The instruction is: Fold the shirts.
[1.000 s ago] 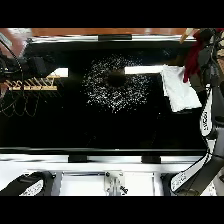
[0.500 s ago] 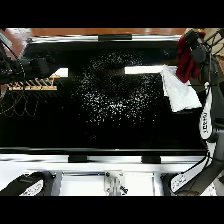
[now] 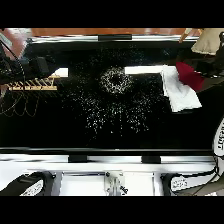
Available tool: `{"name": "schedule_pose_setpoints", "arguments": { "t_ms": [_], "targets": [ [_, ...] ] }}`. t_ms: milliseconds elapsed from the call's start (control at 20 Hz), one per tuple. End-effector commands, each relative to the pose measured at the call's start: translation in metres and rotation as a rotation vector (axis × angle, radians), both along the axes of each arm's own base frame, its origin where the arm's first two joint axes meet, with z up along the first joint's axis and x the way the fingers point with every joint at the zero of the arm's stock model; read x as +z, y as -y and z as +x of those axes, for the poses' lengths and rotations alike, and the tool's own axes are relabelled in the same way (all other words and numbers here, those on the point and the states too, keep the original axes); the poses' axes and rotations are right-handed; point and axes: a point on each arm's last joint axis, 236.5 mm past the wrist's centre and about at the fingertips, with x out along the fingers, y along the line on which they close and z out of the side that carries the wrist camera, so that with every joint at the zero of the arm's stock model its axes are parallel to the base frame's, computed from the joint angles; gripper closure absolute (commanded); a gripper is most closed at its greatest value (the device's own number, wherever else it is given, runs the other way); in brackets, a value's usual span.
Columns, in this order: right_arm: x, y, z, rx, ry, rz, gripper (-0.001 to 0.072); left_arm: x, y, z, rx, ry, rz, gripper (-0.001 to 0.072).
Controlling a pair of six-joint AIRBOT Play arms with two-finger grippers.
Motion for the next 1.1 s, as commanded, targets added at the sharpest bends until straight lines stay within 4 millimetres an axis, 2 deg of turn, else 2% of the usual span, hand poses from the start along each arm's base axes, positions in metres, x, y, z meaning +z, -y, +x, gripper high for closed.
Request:
{"name": "schedule_pose_setpoints", "arguments": {
  "t_ms": [0,50,100,200,300,350,400,450,550,650,750,800,900,1000,1050],
  "targets": [
    [0.038,-0.002,0.003,0.027,0.113,-0.018,0.0616,0.002,0.000,-0.002,-0.002,0.008,0.002,0.0676],
    [0.068,-0.004,0.031,0.040,0.286,-0.027,0.0616,0.002,0.000,-0.001,-0.002,0.007,0.002,0.0676],
    [0.106,-0.006,0.062,0.033,0.503,-0.016,0.0616,0.002,0.000,-0.001,-0.001,0.008,0.002,0.0676],
    [0.182,-0.006,0.105,0.001,0.905,0.022,0.0616,0.002,0.000,-0.001,-0.001,0.008,0.002,0.0676],
    [0.238,0.001,0.123,0.005,1.226,-0.010,0.0616,0.002,0.000,-0.001,-0.001,0.007,0.002,0.0676],
    [0.259,0.005,0.125,0.013,1.357,-0.050,0.0616,0.002,0.000,-0.001,-0.001,0.008,0.002,0.0676],
    [0.269,0.008,0.127,-0.001,1.450,-0.041,0.0616,0.002,0.000,-0.001,-0.001,0.007,0.002,0.0676],
    [0.260,0.016,0.131,-0.027,1.461,-0.016,0.0616,0.002,0.000,-0.001,-0.001,0.007,0.002,0.0676],
    [0.225,0.019,0.148,-0.039,1.379,0.010,0.0616,0.002,0.000,-0.001,-0.001,0.007,0.002,0.0676],
    [0.190,0.005,0.164,-0.033,1.294,0.057,0.0616,0.002,0.000,-0.001,-0.001,0.007,0.002,0.0676],
    [0.169,-0.021,0.178,-0.034,1.266,0.151,0.0616,0.002,0.000,-0.001,-0.001,0.007,0.002,0.0676],
    [0.162,-0.039,0.183,-0.058,1.258,0.253,0.0616,0.002,0.000,-0.001,-0.001,0.007,0.002,0.0676],
    [0.139,-0.096,0.188,-0.139,1.142,0.555,0.0616,0.002,0.000,-0.001,-0.001,0.007,0.002,0.0676],
    [0.117,-0.174,0.176,-0.127,0.931,0.747,0.0616,0.002,0.000,-0.001,-0.001,0.007,0.002,0.0676],
    [0.111,-0.213,0.162,-0.089,0.825,0.803,0.0616,0.002,0.000,-0.001,-0.001,0.007,0.002,0.0676]
  ]
}}
